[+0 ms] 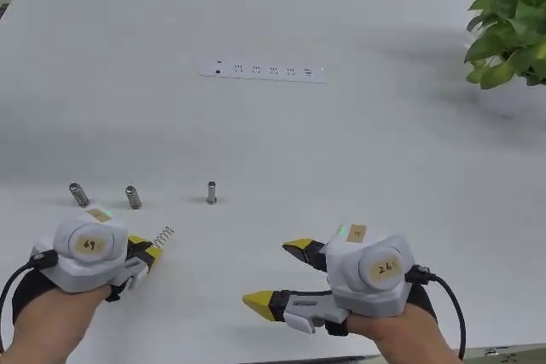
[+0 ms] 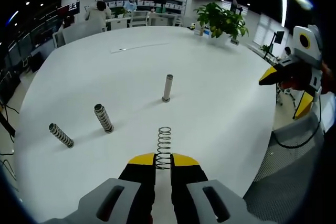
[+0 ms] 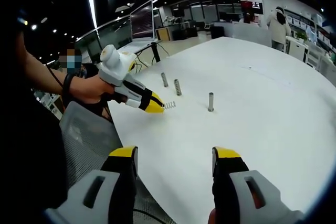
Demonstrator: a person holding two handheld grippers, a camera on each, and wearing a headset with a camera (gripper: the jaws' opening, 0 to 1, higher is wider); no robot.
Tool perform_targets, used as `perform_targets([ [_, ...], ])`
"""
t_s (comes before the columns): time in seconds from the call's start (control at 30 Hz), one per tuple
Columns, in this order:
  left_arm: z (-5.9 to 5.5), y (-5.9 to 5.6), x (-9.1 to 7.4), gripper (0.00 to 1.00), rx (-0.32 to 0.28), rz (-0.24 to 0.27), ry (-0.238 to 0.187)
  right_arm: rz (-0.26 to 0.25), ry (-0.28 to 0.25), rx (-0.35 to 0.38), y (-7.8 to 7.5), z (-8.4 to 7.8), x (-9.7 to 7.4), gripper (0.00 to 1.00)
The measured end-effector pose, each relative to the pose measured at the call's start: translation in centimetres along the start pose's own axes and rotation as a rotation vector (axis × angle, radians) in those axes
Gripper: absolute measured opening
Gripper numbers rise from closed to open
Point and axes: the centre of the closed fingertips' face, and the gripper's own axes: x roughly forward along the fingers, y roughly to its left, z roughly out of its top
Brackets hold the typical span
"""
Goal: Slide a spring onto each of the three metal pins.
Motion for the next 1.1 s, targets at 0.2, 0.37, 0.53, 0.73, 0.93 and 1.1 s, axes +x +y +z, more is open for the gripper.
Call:
perform_targets([
  [0.2,0.1,-0.4,-2.1,0.03,0.012,-0.011,-0.026,0.019,0.006,-0.010,0.6,0.1,0.5,0.56],
  [0.37,1.0,-0.6,-3.6,0.03,0.033,-0.014,-0.046,0.030,0.003,-0.012,1.0,0.4,0.9,0.55],
  [0.53,1.7,-0.4,-4.6,0.02,0.056,-0.014,-0.066,0.041,-0.004,-0.010,1.4,0.9,1.2,0.55],
  [0.73,2.9,-1.0,-5.9,0.02,0.100,-0.038,-0.095,0.064,-0.012,-0.019,2.0,1.5,1.7,0.53],
  [0.93,3.6,-2.4,-7.1,0.03,0.166,-0.076,-0.109,0.099,-0.032,-0.033,2.7,2.8,2.1,0.50],
  [1.1,3.9,-3.5,-7.6,0.03,0.202,-0.113,-0.120,0.124,-0.042,-0.049,3.0,3.8,2.5,0.47],
])
